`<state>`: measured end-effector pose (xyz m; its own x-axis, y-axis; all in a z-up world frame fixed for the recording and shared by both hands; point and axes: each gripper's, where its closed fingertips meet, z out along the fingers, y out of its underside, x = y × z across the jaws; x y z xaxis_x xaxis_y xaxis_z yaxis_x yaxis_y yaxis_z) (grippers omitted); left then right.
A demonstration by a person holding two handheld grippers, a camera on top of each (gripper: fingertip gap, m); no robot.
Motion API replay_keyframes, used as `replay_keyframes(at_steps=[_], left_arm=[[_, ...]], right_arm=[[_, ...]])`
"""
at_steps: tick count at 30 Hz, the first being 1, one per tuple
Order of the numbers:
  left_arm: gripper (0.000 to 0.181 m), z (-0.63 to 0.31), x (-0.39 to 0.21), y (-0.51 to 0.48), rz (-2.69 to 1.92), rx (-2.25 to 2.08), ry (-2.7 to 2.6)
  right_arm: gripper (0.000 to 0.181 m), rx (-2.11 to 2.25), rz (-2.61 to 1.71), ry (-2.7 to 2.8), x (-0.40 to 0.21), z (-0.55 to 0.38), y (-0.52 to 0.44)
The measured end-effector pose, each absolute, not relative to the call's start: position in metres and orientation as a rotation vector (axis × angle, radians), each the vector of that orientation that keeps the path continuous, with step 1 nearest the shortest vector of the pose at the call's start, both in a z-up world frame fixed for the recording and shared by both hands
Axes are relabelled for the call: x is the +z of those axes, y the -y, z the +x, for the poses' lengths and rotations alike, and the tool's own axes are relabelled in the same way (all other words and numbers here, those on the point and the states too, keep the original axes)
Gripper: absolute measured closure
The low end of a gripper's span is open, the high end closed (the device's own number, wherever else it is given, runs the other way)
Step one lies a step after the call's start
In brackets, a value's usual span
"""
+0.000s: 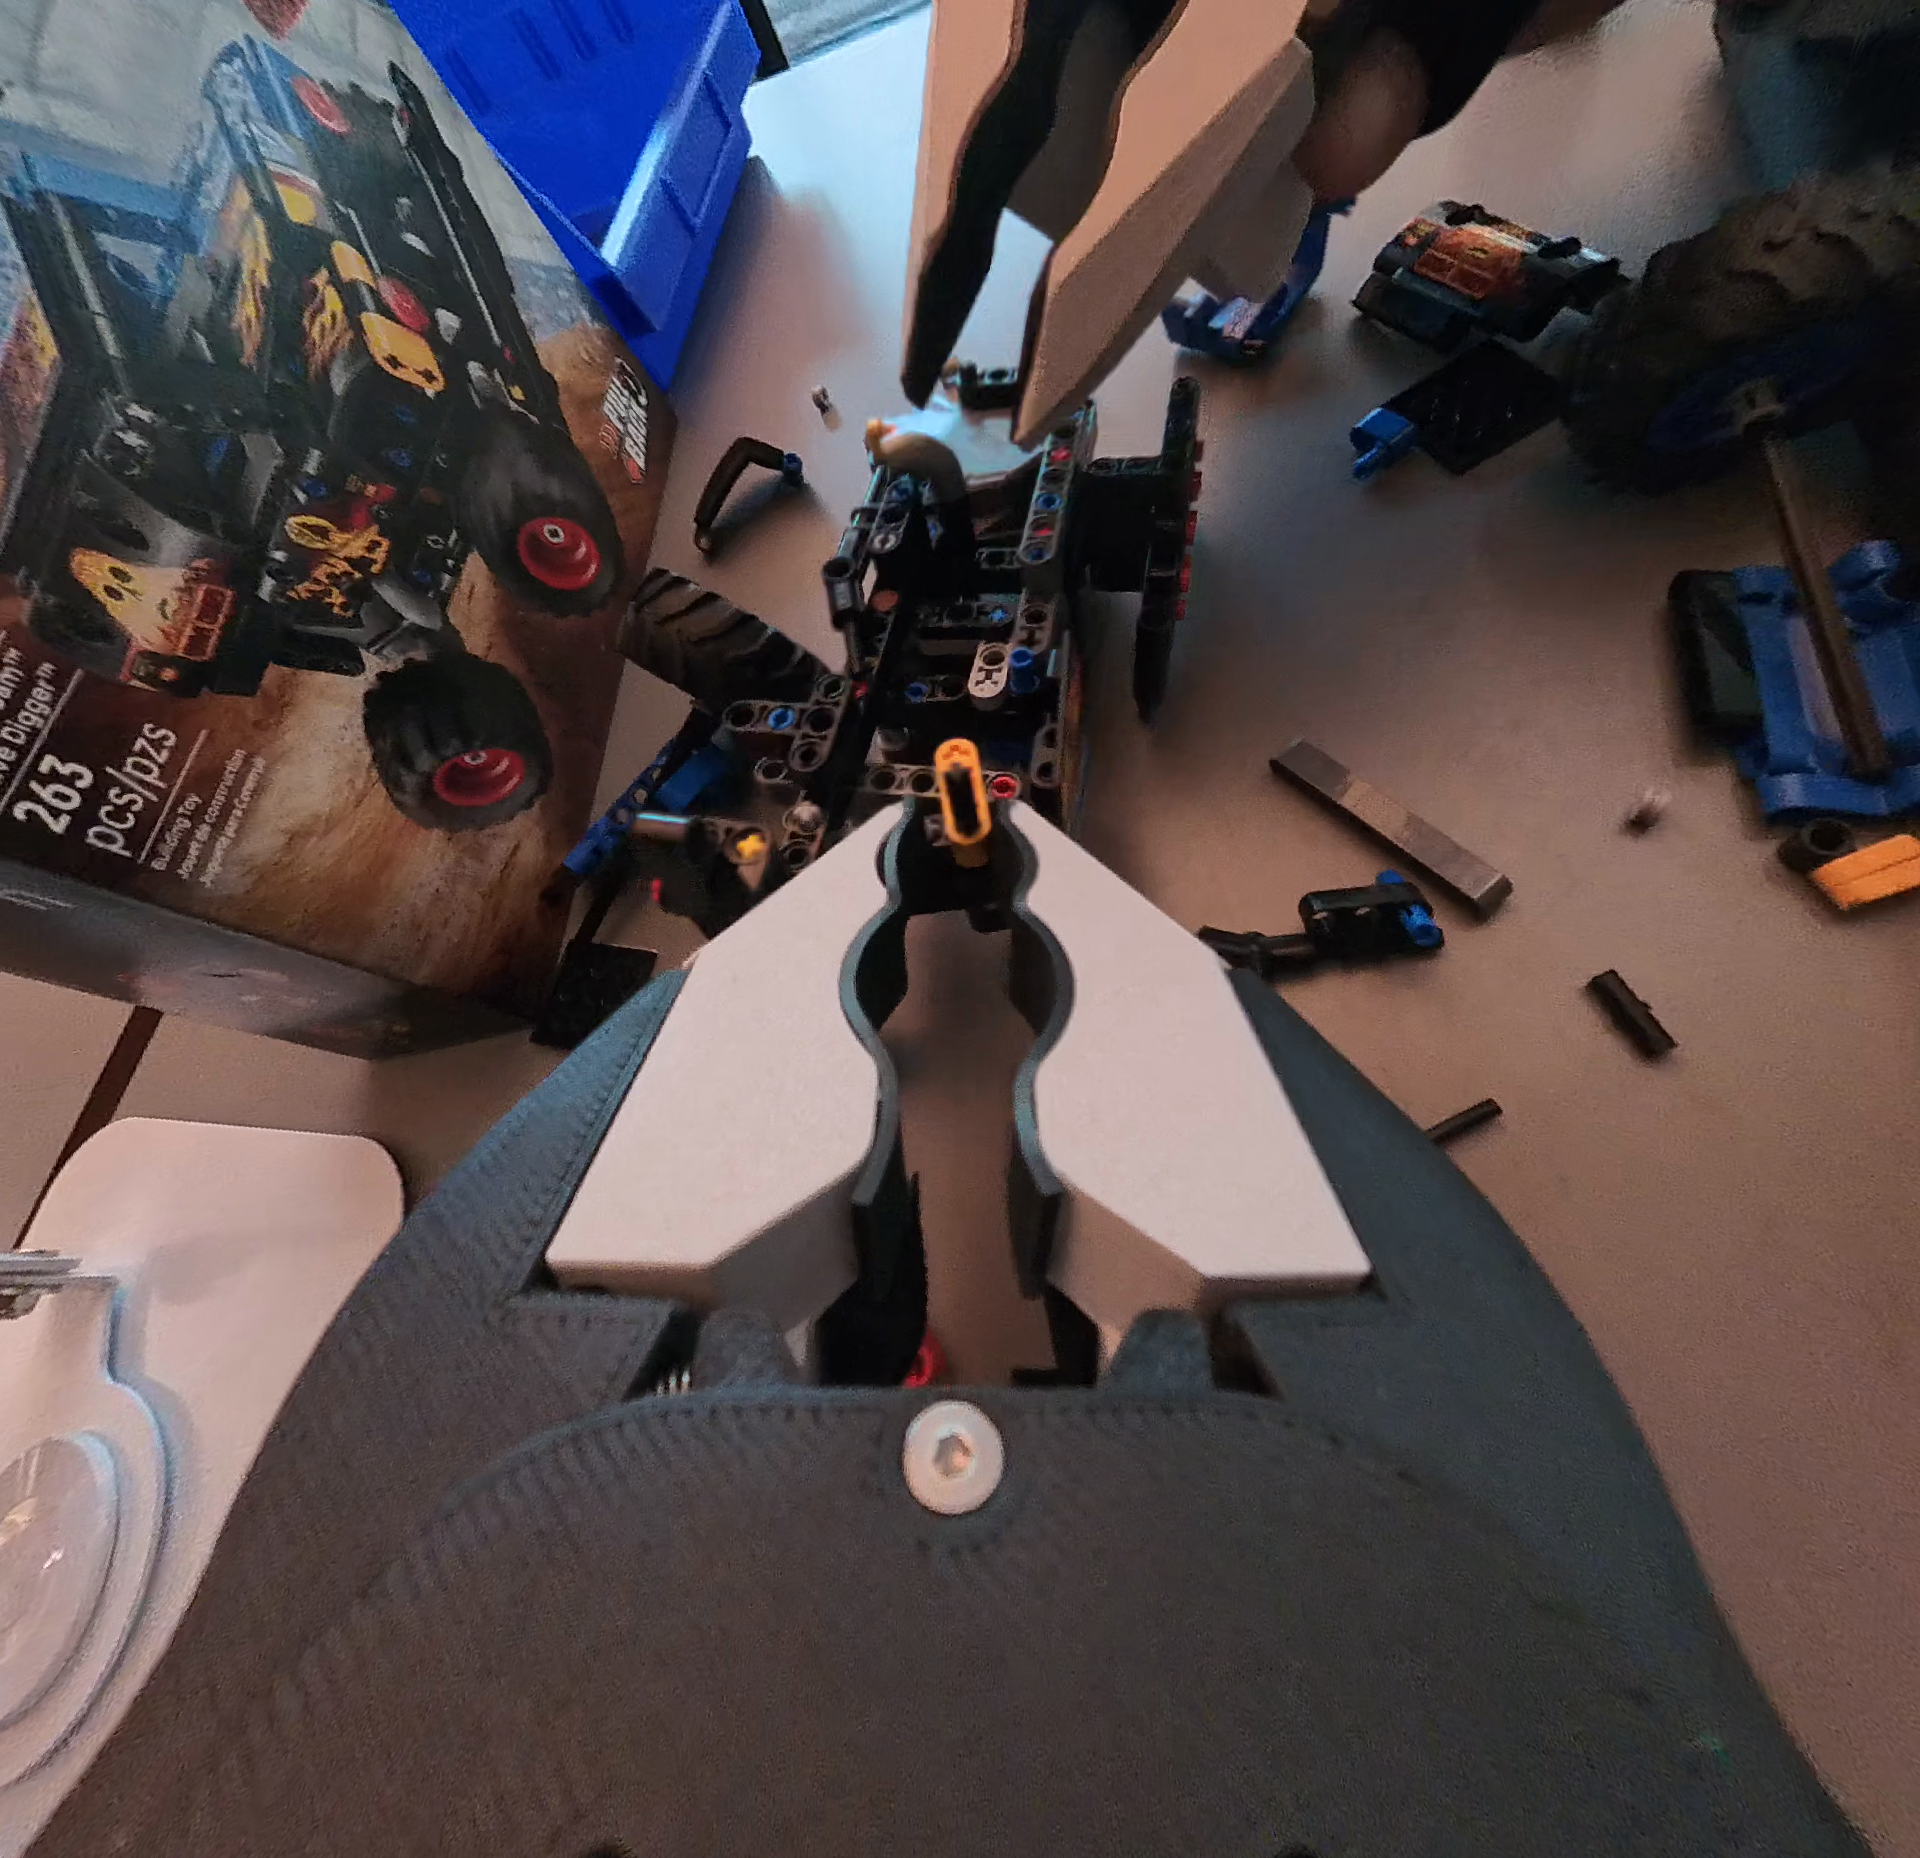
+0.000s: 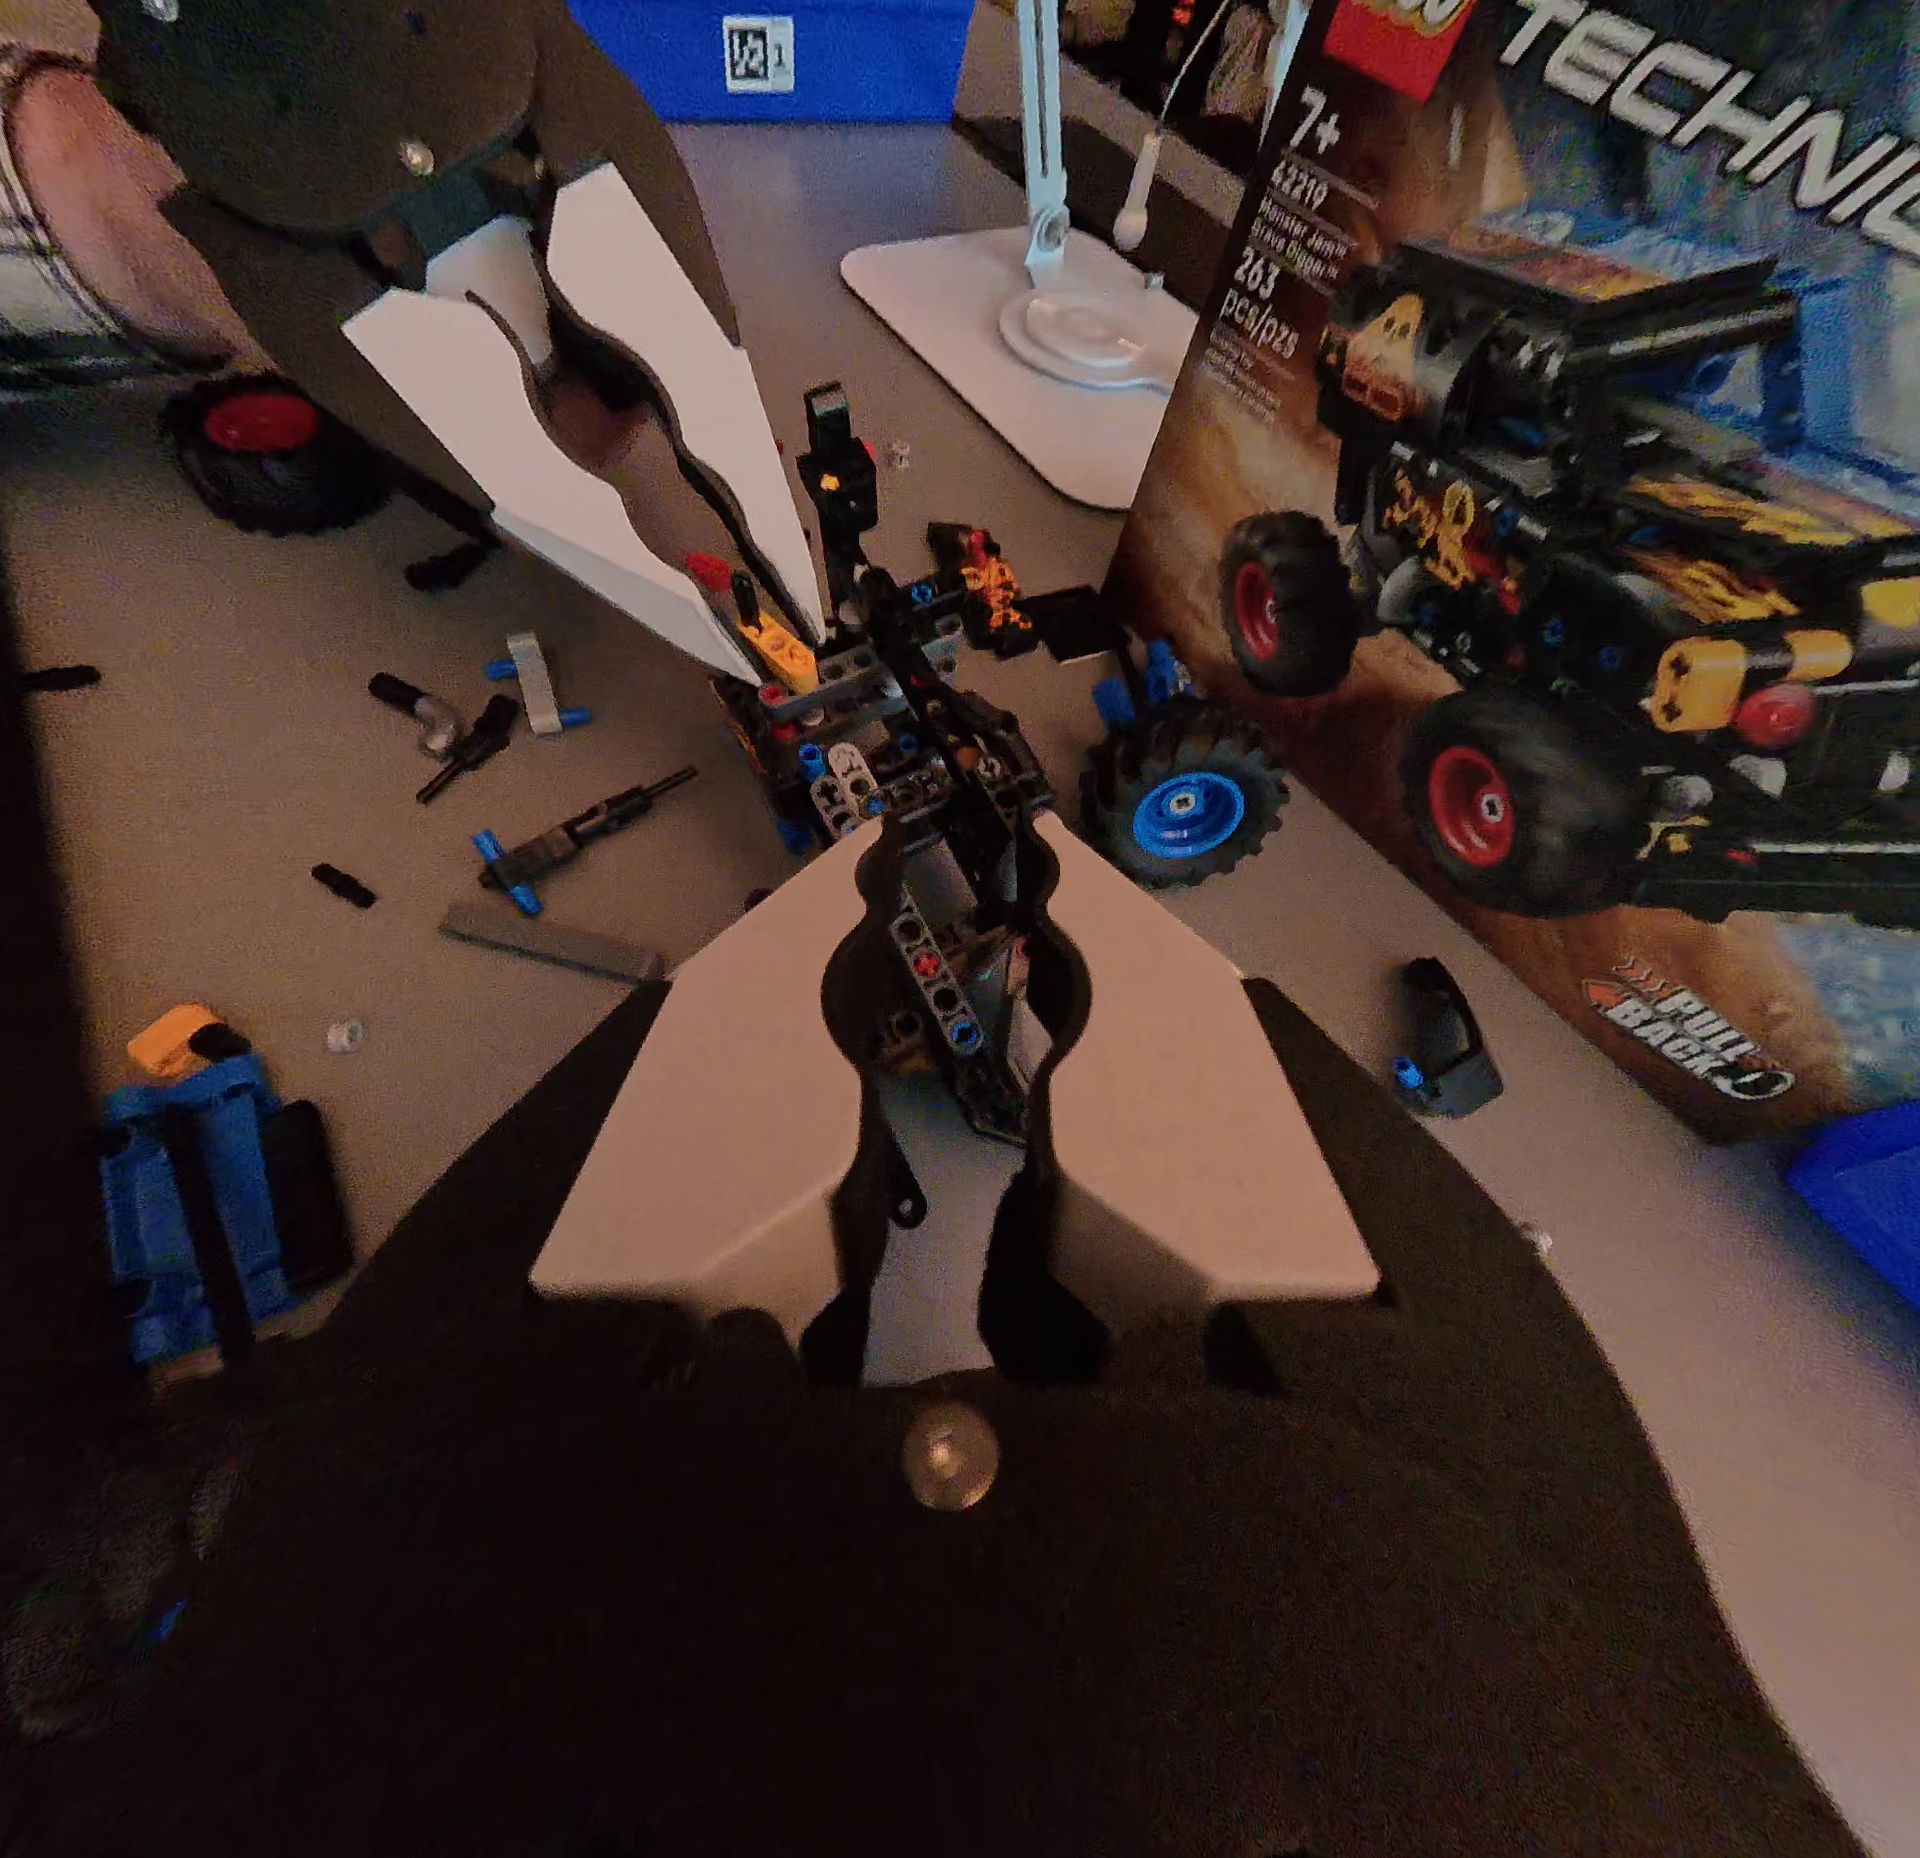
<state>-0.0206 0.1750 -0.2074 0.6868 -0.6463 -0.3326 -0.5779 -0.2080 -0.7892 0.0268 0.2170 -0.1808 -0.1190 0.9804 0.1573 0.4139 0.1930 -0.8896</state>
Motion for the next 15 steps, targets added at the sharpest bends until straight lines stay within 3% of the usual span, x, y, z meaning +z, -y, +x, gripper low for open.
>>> replay_keyframes(at_steps=[6,15], left_arm=[[0.167,-0.023,-0.209,-0.175,-1.883,-0.03,-0.988],[0.169,-0.016,-0.215,-0.18,-1.904,0.033,-1.0]], right_arm=[[0.175,0.804,-1.277,1.834,-0.202,0.023,-0.197],[0.175,0.79,-1.215,1.9,-0.208,0.012,-0.179]])
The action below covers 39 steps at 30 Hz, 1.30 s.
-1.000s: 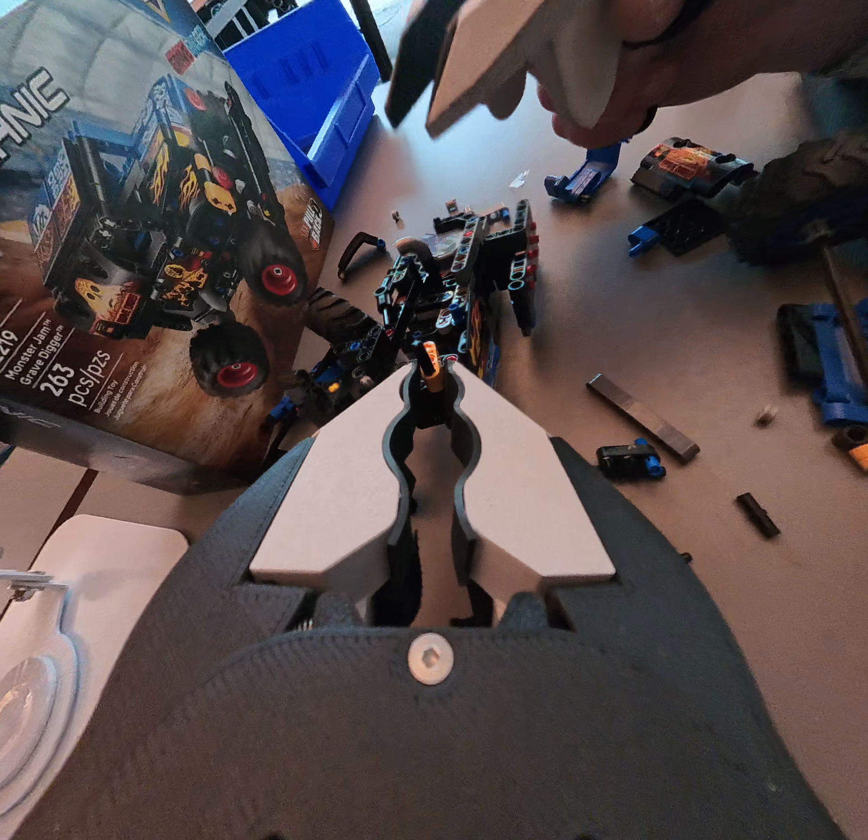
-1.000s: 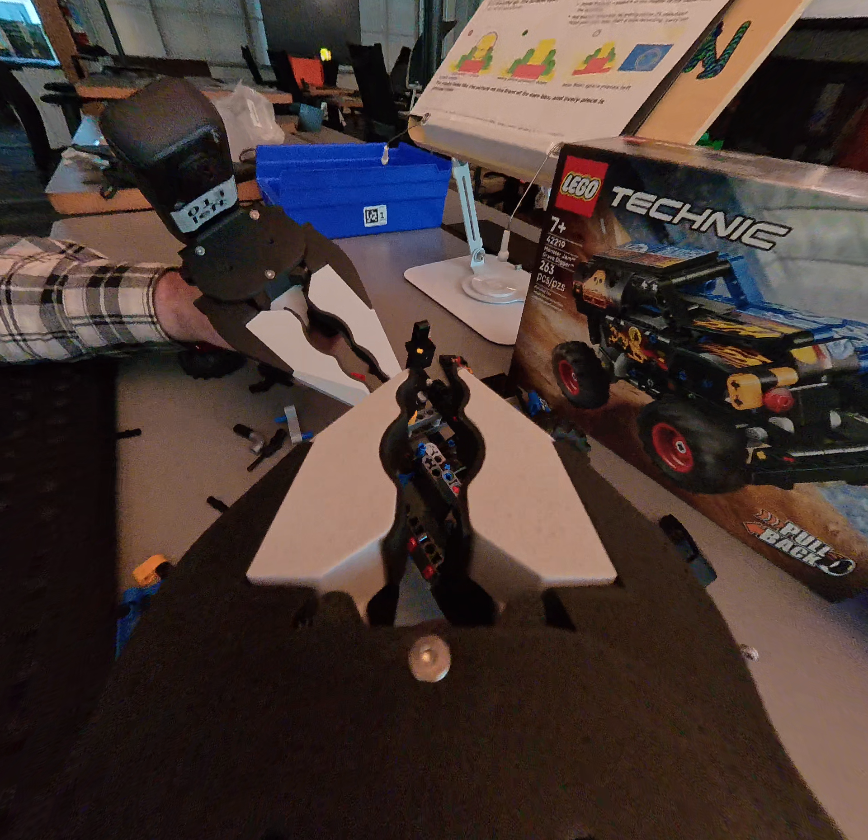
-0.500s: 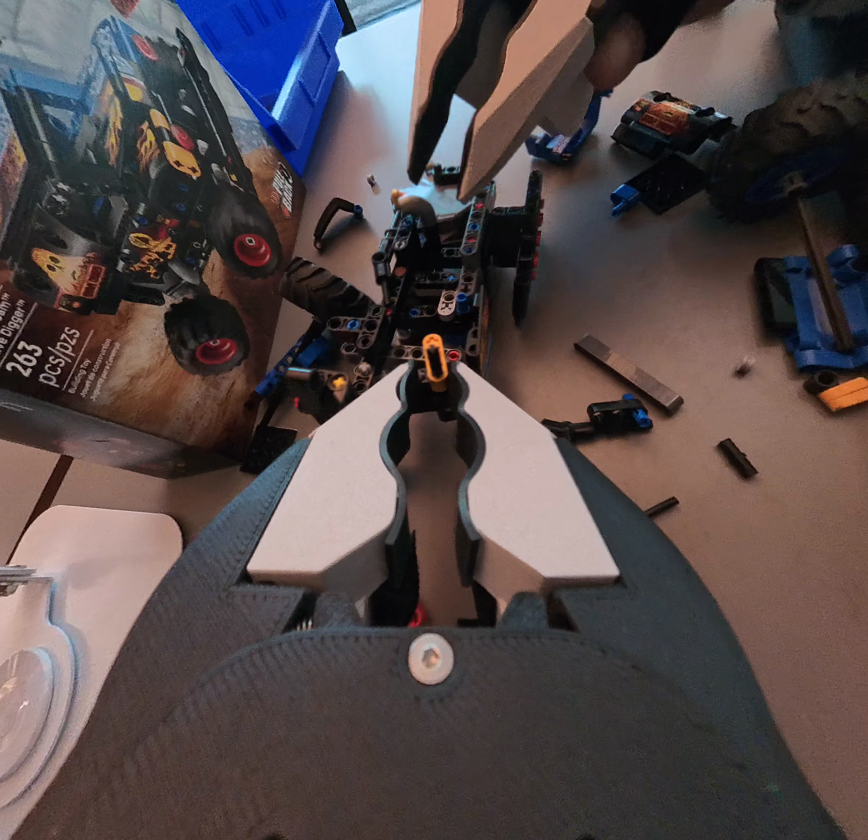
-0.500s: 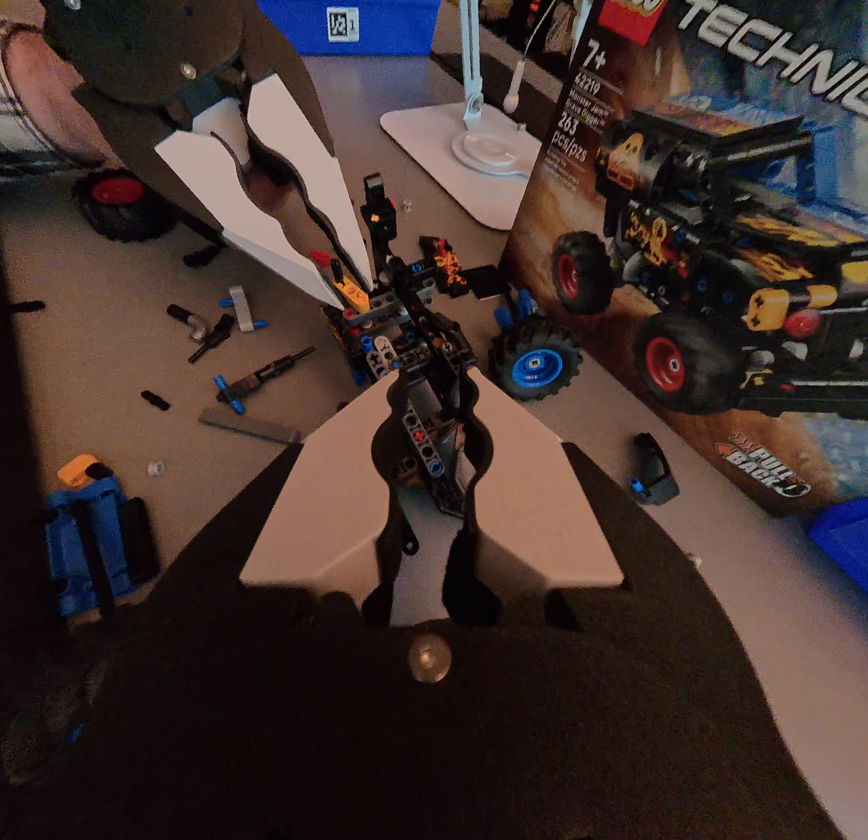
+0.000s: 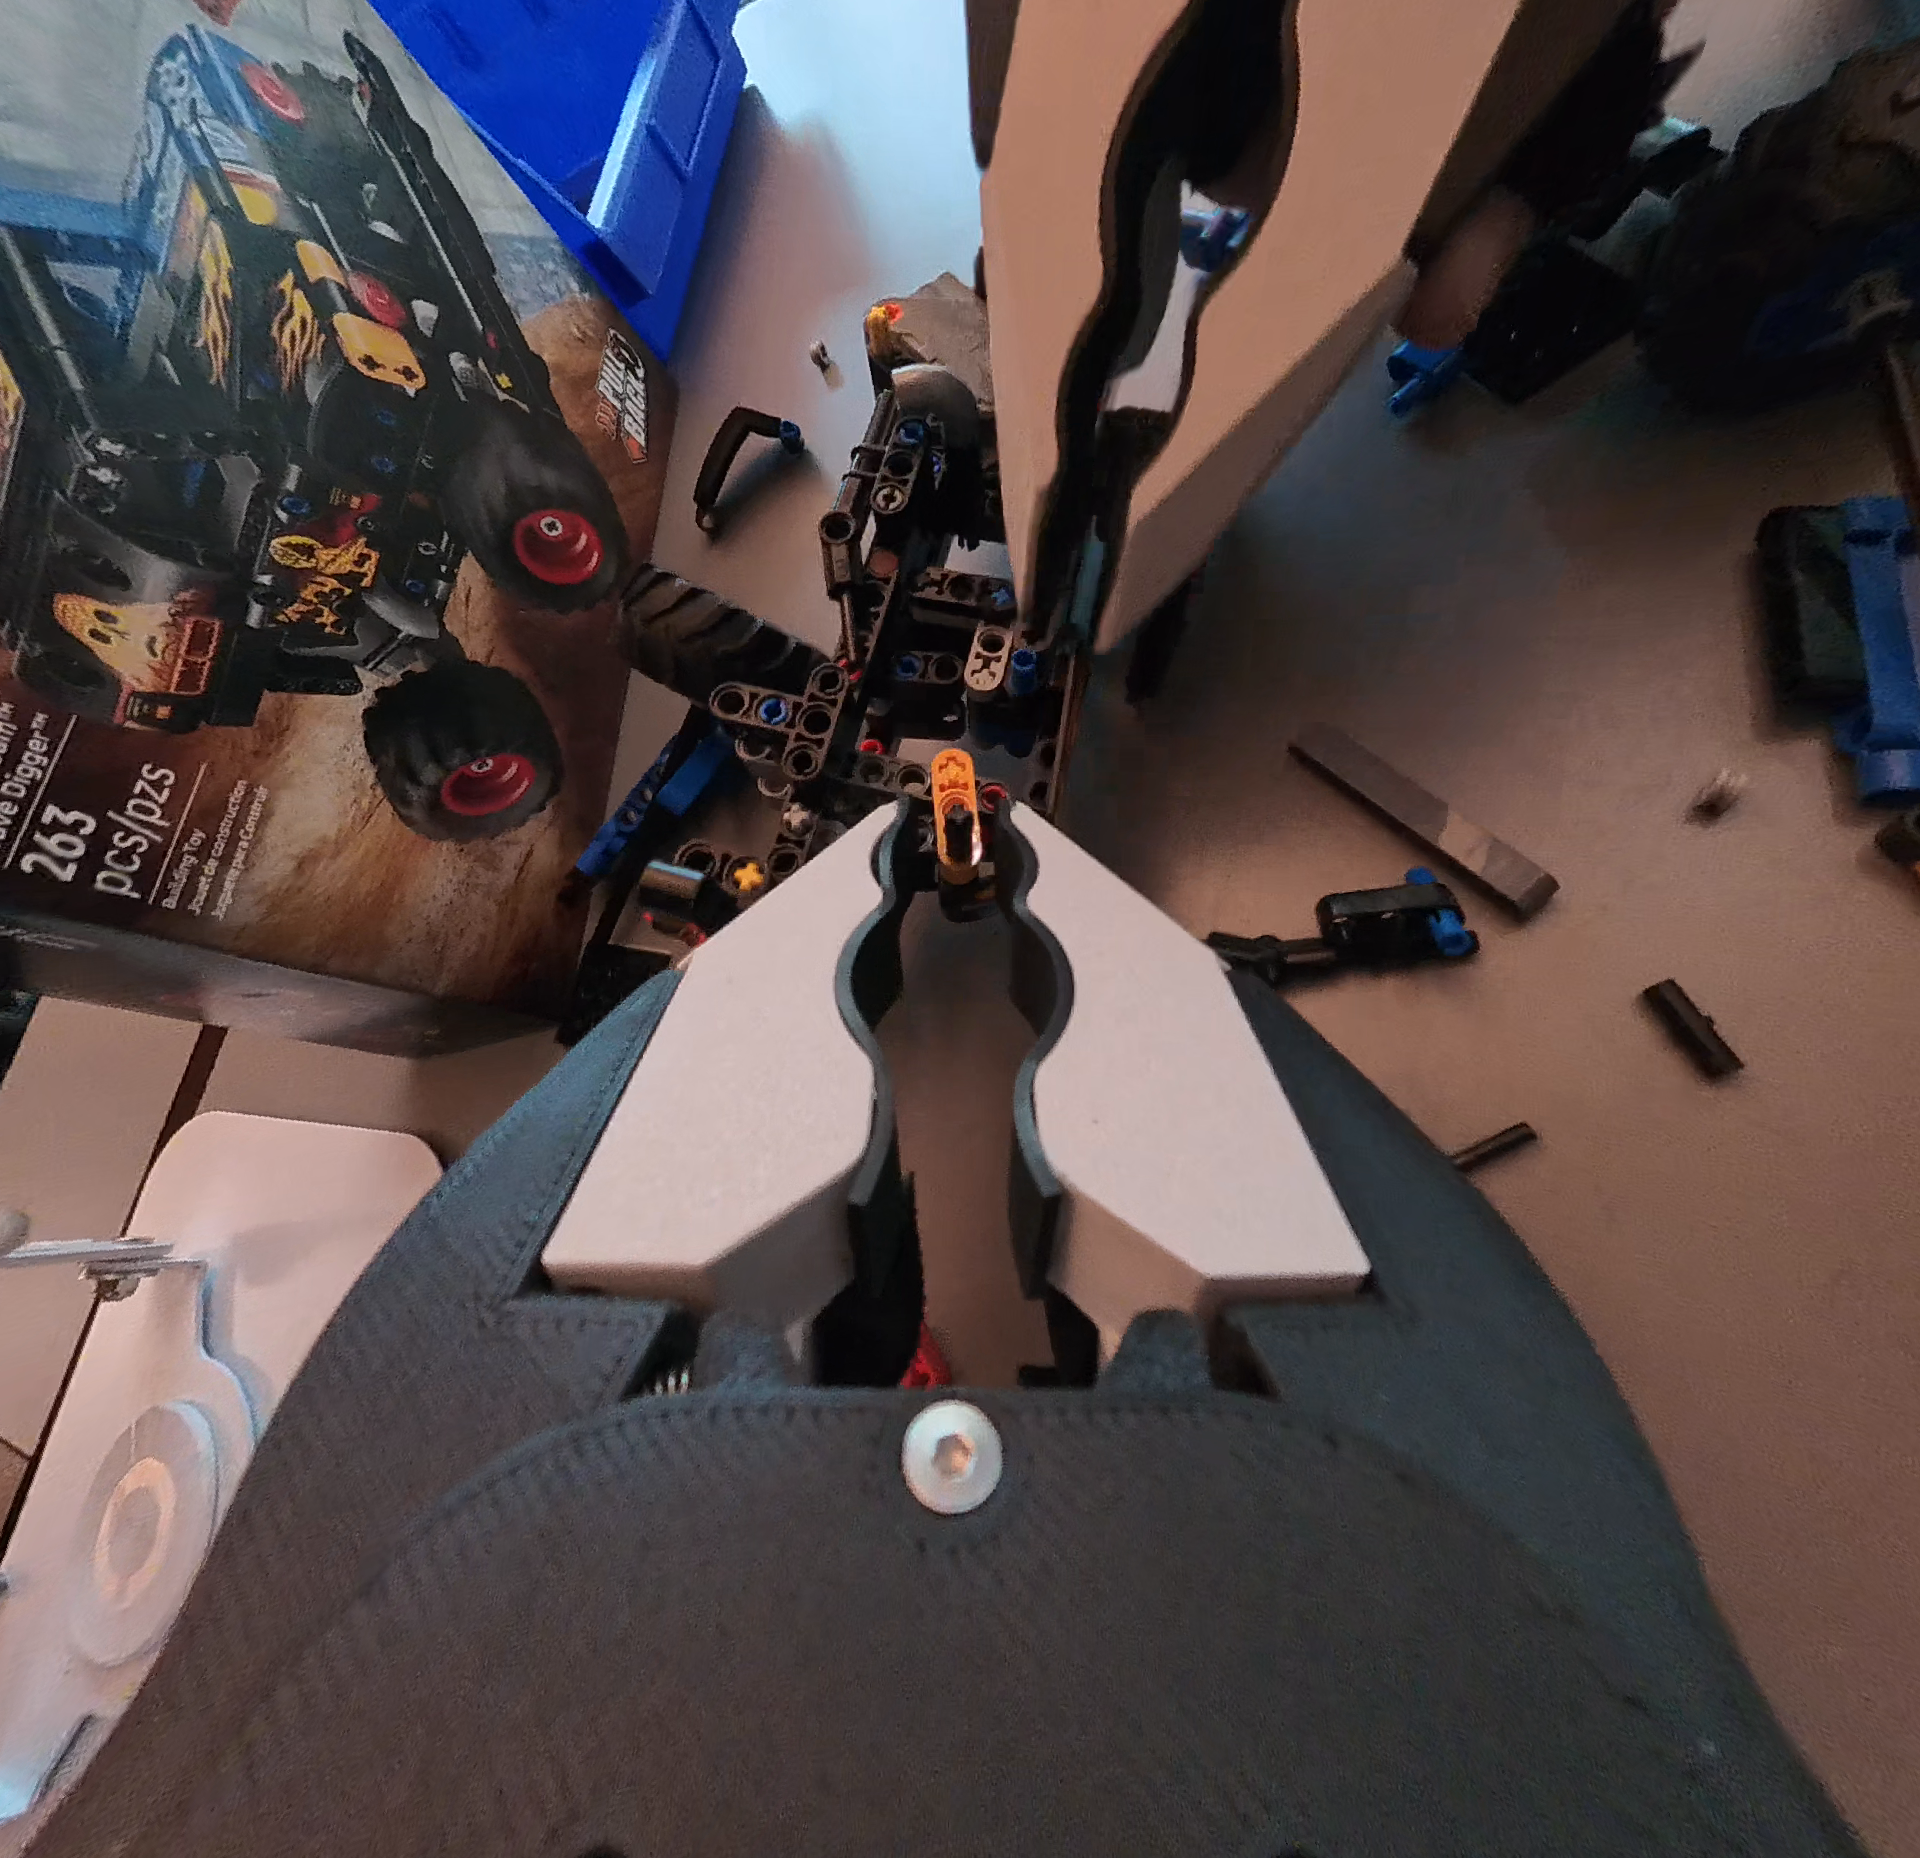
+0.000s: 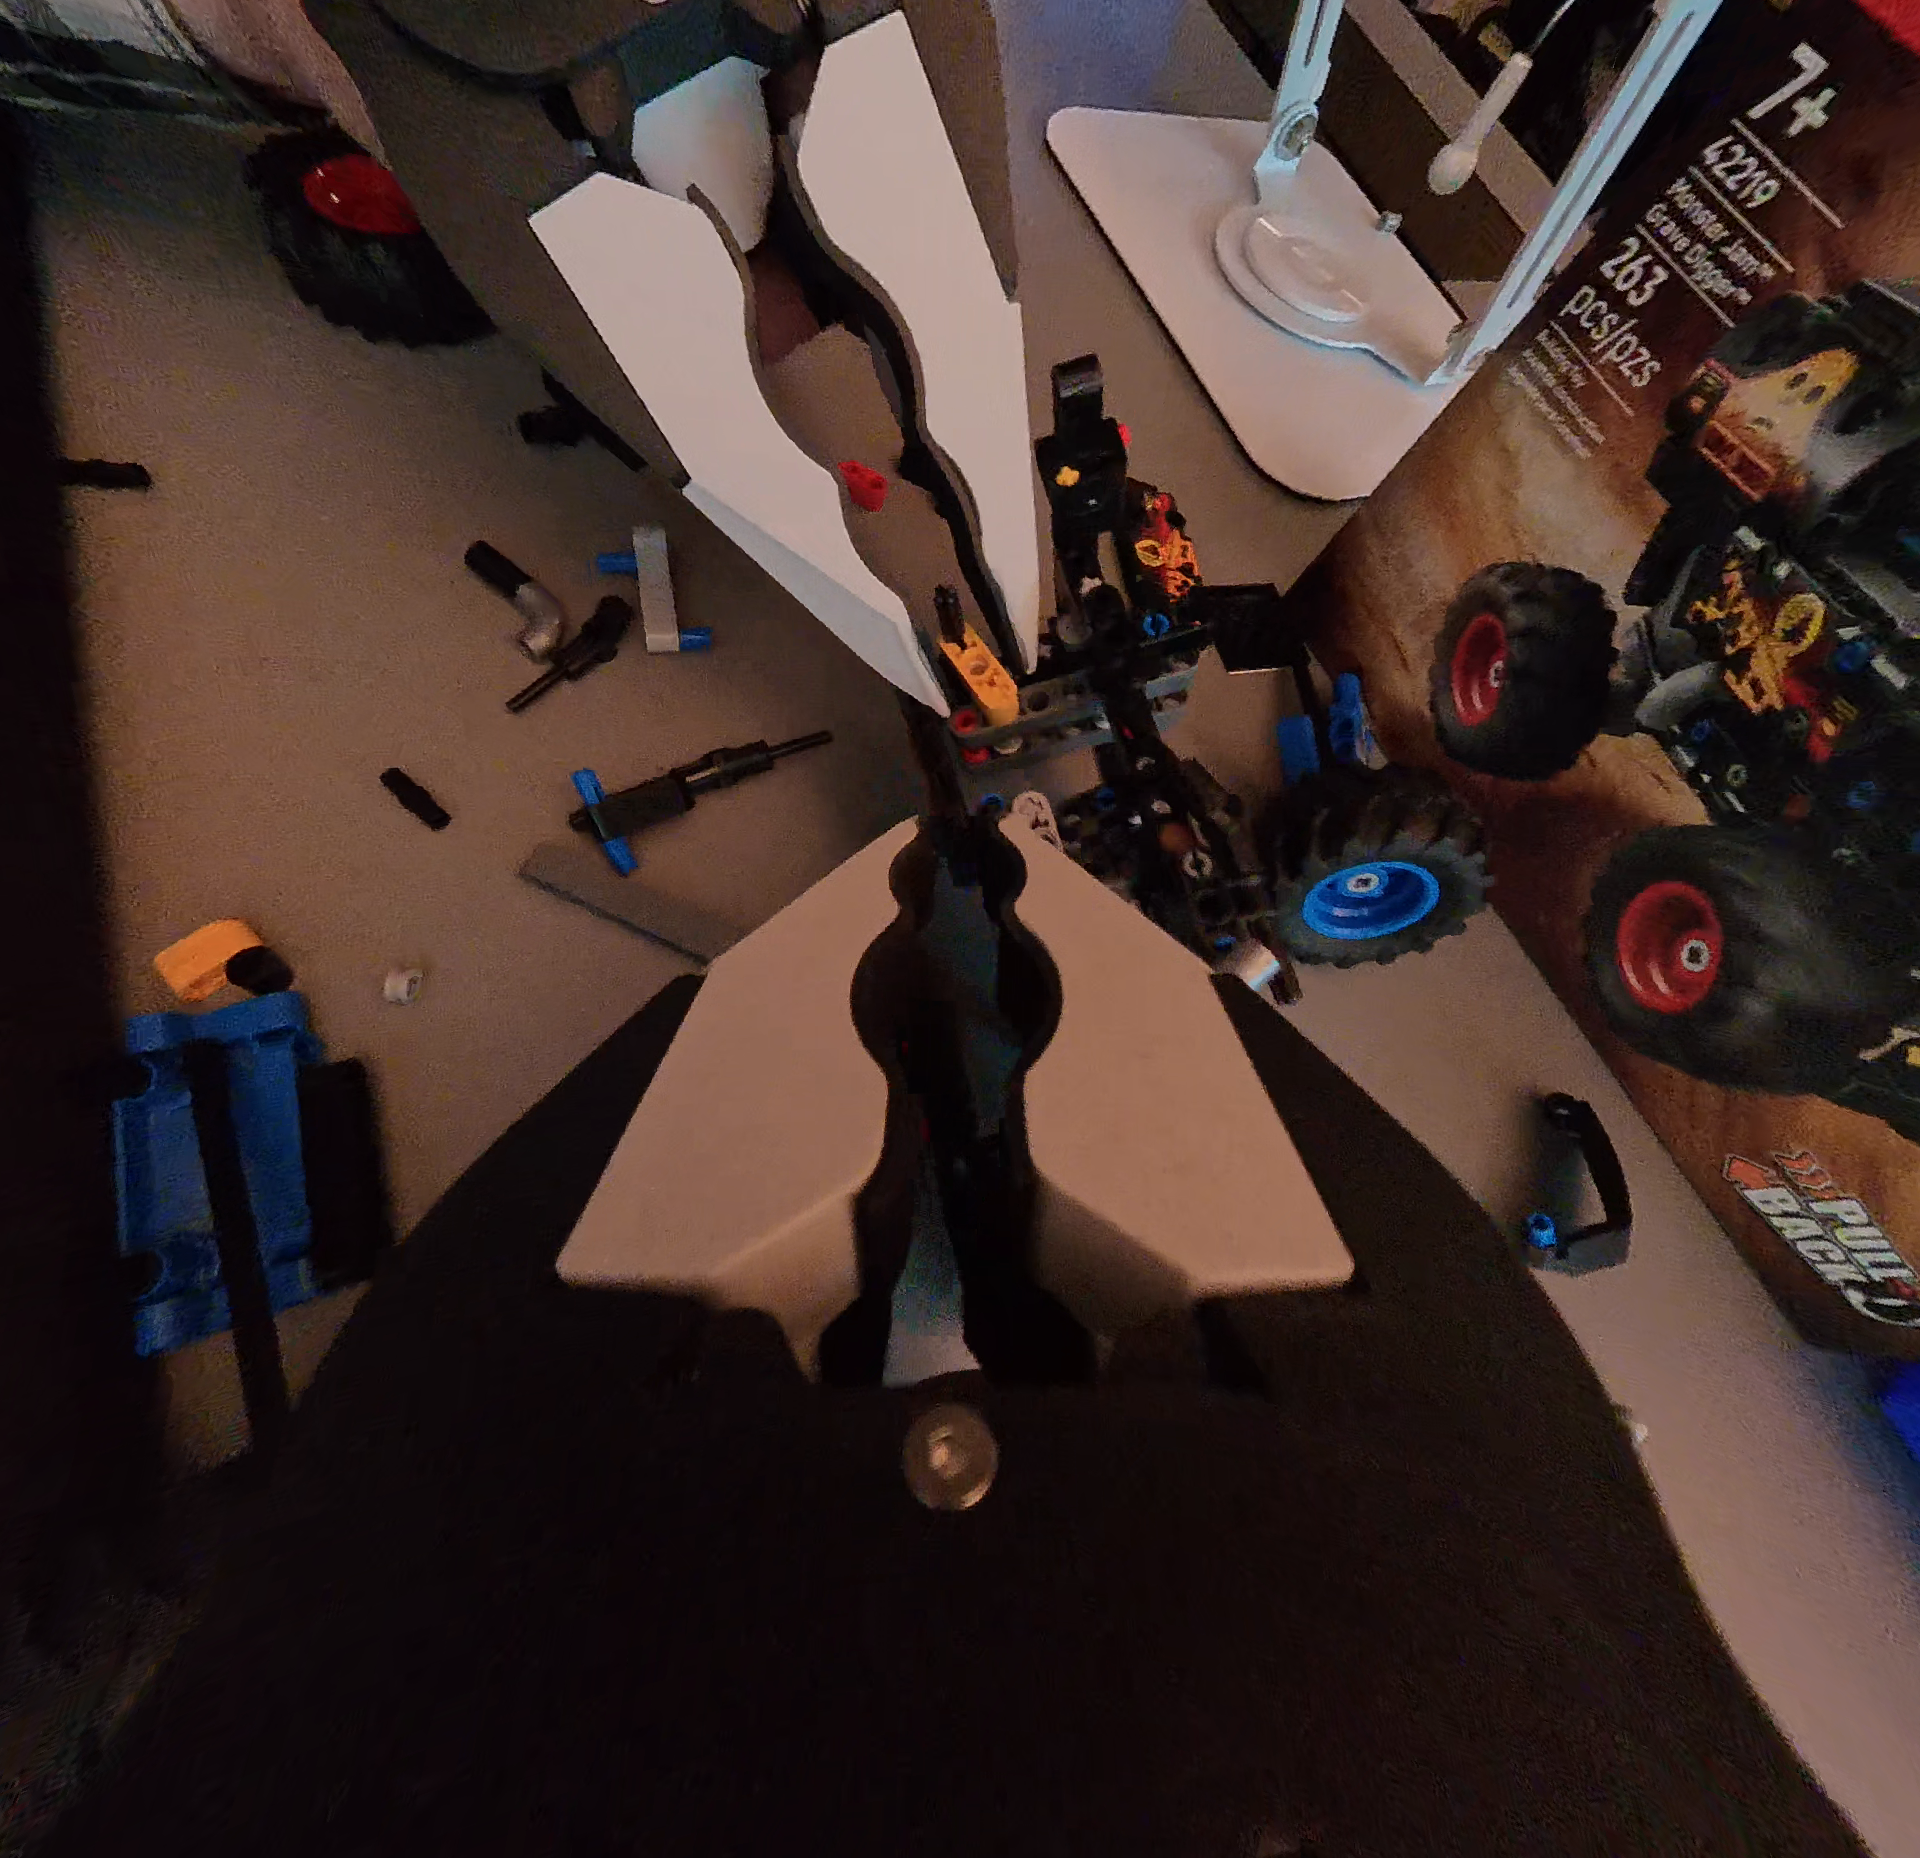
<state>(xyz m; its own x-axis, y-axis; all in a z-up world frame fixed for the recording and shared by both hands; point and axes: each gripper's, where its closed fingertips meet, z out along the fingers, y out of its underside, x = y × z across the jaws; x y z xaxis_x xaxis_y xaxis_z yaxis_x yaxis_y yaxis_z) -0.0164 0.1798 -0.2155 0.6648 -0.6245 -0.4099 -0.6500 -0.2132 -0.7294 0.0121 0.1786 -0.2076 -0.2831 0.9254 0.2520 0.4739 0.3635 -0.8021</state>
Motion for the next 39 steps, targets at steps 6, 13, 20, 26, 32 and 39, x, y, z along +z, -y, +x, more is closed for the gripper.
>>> replay_keyframes(at_steps=[6,13,20,26,32,39], left_arm=[[0.176,-0.018,-0.216,-0.186,-1.899,0.119,-1.006],[0.172,-0.014,-0.219,-0.19,-1.895,0.165,-1.046],[0.175,-0.016,-0.222,-0.197,-1.896,0.238,-1.041],[0.177,-0.014,-0.22,-0.198,-1.872,0.297,-1.033],[0.175,0.022,-0.196,-0.189,-1.751,0.253,-1.044],[0.176,0.004,-0.191,-0.18,-1.776,0.147,-1.038]], right_arm=[[0.179,0.719,-1.197,1.841,-0.202,-0.001,-0.183],[0.181,0.729,-1.31,1.868,-0.214,-0.01,-0.191],[0.181,0.682,-1.32,1.907,-0.219,-0.014,-0.191],[0.181,0.675,-1.37,1.892,-0.221,-0.015,-0.196],[0.181,0.572,-1.404,1.899,-0.241,-0.018,-0.206],[0.181,0.565,-1.397,1.893,-0.241,-0.018,-0.208]])
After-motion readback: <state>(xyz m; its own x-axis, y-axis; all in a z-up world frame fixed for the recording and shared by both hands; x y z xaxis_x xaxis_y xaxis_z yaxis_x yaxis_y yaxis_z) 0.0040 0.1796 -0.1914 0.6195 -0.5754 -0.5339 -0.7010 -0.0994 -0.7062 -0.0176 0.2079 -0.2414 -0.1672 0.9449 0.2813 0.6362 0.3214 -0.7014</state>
